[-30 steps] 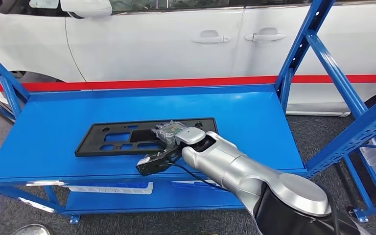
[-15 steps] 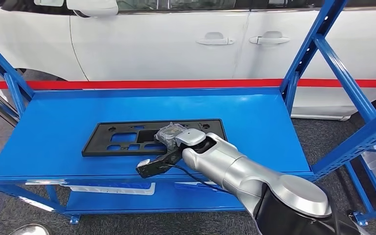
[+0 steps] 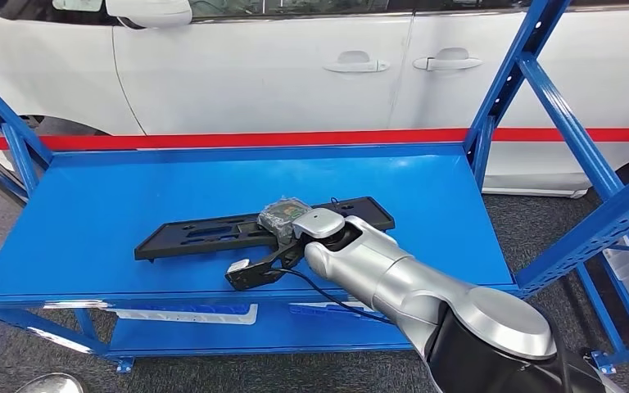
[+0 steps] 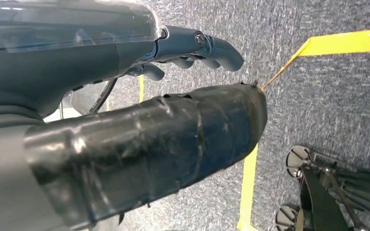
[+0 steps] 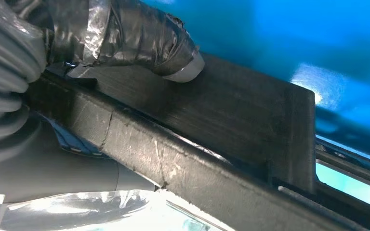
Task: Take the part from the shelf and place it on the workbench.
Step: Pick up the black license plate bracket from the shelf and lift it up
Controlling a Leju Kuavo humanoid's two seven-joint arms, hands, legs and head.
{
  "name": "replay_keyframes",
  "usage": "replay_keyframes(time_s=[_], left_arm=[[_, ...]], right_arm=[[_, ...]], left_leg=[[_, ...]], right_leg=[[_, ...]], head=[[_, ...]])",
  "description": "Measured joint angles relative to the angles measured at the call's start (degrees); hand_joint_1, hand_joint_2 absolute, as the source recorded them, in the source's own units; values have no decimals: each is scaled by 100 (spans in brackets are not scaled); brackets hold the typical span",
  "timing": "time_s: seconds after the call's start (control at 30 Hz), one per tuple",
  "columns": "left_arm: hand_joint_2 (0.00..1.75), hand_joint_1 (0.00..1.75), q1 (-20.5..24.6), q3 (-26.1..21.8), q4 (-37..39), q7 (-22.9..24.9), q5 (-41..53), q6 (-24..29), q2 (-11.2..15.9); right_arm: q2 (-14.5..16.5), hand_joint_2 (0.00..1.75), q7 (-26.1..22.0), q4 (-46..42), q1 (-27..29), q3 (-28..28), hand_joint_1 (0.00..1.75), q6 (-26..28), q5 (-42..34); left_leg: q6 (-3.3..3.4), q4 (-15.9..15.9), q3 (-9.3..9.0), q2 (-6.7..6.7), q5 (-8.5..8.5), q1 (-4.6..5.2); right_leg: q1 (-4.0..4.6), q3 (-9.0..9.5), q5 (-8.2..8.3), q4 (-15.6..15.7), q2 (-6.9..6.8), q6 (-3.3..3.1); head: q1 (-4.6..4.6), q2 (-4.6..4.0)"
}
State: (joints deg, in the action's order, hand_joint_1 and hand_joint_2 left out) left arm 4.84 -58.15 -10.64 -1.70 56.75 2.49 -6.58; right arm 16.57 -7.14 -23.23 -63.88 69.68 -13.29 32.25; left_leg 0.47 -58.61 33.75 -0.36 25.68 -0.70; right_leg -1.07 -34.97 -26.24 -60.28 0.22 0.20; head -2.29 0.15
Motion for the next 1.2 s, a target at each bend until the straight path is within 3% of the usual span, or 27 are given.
replay_keyframes(time_s=[0.4,0.53,0.67,0.83,0.97,1.2], left_arm=[[0,0,3,-37,0,-7,60,11,40],[0,0,2,-48,0,-8,50,9,46],[0,0,-10,-102,0,-74,9,-26,46],[0,0,-30,-185,0,-306,-37,-119,46],[175,0,-17,-218,0,-385,-31,-137,46],[175,0,-10,-224,0,-495,33,-160,46]], right_arm=[[0,175,-99,0,-6,0,175,15,-22],[-25,175,-21,-57,-81,0,175,363,42],[-258,175,401,-436,-658,-98,175,622,118],[-742,175,757,-1093,-1704,-466,175,250,295],[-990,175,847,-1482,-1924,-651,175,143,408],[-1251,175,884,-1861,-1951,-740,175,89,556]], left_leg=[[0,-1,-2,0,0,8],[-1,-2,1,0,-1,8],[-12,-5,25,0,-15,8],[-13,-6,43,-2,-20,9],[-13,-6,43,-2,-18,9],[-13,-6,45,-3,-18,8]], right_leg=[[-5,7,6,7,-1,-4],[-5,2,9,6,0,-5],[-6,-22,21,5,-1,-2],[-7,-33,27,10,-3,0],[-7,-35,26,13,0,0],[-7,-36,26,14,-2,1]], head=[[0,-1],[0,-1],[1,-1],[1,-1],[0,-1],[0,-1]])
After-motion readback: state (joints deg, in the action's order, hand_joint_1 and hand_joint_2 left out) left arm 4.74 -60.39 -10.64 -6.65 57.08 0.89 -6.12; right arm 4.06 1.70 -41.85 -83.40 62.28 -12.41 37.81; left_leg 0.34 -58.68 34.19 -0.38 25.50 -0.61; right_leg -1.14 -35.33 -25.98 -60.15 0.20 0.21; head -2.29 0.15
